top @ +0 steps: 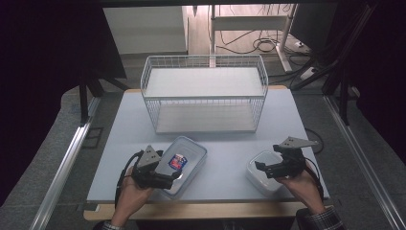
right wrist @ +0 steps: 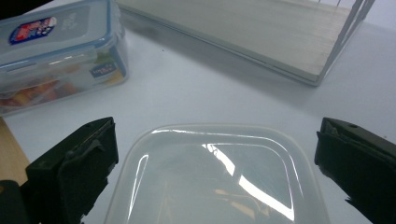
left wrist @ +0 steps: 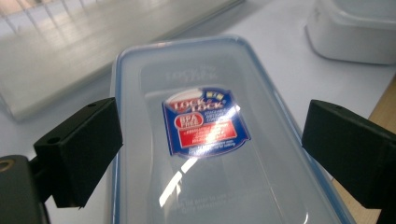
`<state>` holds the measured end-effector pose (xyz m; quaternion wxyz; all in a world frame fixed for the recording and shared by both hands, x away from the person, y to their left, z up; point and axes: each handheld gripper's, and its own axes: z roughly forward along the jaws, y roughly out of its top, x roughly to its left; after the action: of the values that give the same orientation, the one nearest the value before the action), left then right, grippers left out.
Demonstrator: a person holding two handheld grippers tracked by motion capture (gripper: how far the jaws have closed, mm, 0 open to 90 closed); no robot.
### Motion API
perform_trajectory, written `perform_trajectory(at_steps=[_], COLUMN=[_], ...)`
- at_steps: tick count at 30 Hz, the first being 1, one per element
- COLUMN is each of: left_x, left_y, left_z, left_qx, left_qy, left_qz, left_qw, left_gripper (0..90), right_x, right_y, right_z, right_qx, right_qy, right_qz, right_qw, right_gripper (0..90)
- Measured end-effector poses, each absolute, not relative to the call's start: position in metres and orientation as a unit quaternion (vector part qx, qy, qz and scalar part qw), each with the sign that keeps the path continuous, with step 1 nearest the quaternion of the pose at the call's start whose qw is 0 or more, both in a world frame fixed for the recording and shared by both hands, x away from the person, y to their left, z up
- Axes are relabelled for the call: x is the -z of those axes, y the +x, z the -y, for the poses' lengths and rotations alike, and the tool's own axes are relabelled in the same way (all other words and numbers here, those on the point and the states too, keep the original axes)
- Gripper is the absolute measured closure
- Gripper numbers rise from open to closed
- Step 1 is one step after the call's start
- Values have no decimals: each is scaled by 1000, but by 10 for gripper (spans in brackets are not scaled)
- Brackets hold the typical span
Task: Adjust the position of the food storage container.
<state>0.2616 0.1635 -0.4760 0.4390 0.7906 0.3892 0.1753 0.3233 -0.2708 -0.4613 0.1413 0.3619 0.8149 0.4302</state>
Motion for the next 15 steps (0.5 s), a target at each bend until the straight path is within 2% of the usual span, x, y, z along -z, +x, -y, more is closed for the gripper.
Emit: perform_trajectory(at_steps=[2,3,9,13,15], left_x=[476,476,474,474,474], left_y=[262,262,260,260,260], left_z=[-165,-170,-173,-172,-172], left_qx=[-164,-148,-166,-171,-169], left_qy=[784,775,776,775,774], left_qz=[-398,-402,-403,-401,-402], left_qw=[448,465,457,458,459], left_gripper=[55,52,40,39,39], right_x=[462,462,457,455,456], right_y=[323,322,313,310,309], right_z=[271,270,263,260,260], right_qx=[-429,-431,-441,-434,-420], right_qy=[363,364,339,333,331], right_qz=[-815,-814,-817,-824,-833], right_qw=[140,136,150,150,146], right_gripper=[20,63,244,321,397])
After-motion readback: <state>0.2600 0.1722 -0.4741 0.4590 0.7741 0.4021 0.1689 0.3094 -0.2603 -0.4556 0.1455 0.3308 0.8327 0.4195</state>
